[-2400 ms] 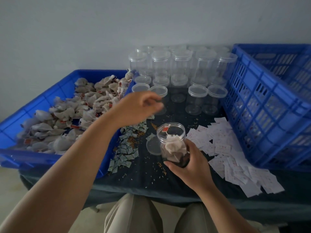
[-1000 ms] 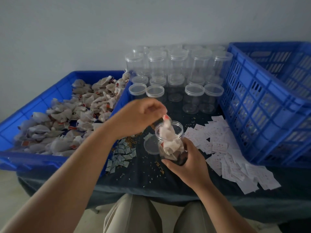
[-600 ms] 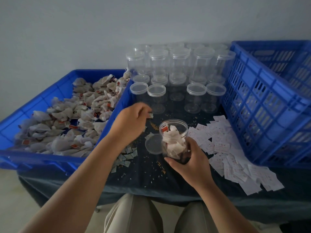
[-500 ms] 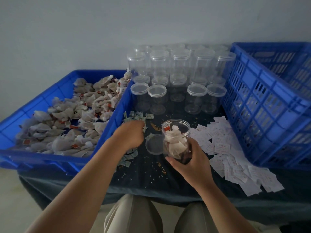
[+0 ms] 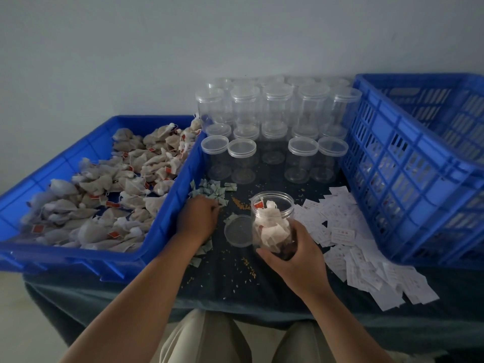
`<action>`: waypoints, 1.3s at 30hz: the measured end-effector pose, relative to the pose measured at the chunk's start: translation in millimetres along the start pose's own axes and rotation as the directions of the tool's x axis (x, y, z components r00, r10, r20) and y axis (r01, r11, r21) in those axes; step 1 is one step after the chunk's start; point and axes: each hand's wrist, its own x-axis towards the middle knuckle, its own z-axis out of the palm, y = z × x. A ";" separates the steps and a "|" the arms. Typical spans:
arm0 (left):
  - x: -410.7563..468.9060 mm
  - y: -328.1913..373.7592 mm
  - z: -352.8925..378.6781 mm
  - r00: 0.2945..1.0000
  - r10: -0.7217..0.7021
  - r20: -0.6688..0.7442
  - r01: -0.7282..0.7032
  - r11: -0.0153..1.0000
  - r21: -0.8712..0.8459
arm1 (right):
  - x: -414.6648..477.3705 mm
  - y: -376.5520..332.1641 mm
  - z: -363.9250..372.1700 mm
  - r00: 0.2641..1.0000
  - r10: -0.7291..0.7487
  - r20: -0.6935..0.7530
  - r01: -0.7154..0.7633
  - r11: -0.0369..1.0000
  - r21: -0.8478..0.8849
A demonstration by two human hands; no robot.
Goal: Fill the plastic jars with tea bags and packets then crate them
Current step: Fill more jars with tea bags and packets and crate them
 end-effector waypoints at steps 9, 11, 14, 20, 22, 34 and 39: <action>-11.2 60.9 -72.6 1.000 -0.008 0.012 0.012 0.881 -0.474 | -0.4 0.0 -1.1 1.000 0.000 -0.028 0.001 0.999 0.041; -20.1 82.3 -92.5 0.968 0.244 0.065 -0.179 0.844 -0.505 | -0.5 0.2 -1.0 0.999 -0.002 -0.048 0.006 0.996 0.085; -28.5 105.9 -99.0 0.884 0.453 0.117 -0.369 0.828 -0.423 | -0.8 -0.8 -1.9 0.997 -0.012 -0.072 0.022 0.990 0.138; -33.7 127.3 -78.6 0.927 0.369 0.064 -0.260 0.757 -0.599 | -7.4 2.8 -21.3 0.997 -0.070 -0.028 0.072 0.995 0.071; -30.9 130.4 -66.8 0.965 0.255 0.060 -0.141 0.697 -0.703 | -13.4 12.7 -33.4 0.999 -0.038 -0.030 0.040 0.997 0.058; -25.8 147.3 43.5 0.853 0.338 0.397 -0.336 0.939 -0.077 | -18.0 28.3 -54.6 0.928 0.191 -0.319 -0.148 0.977 0.156; -31.9 147.0 49.6 0.912 0.303 0.275 -0.201 0.918 -0.342 | -18.6 27.2 -55.0 0.944 0.169 -0.282 -0.145 0.984 0.105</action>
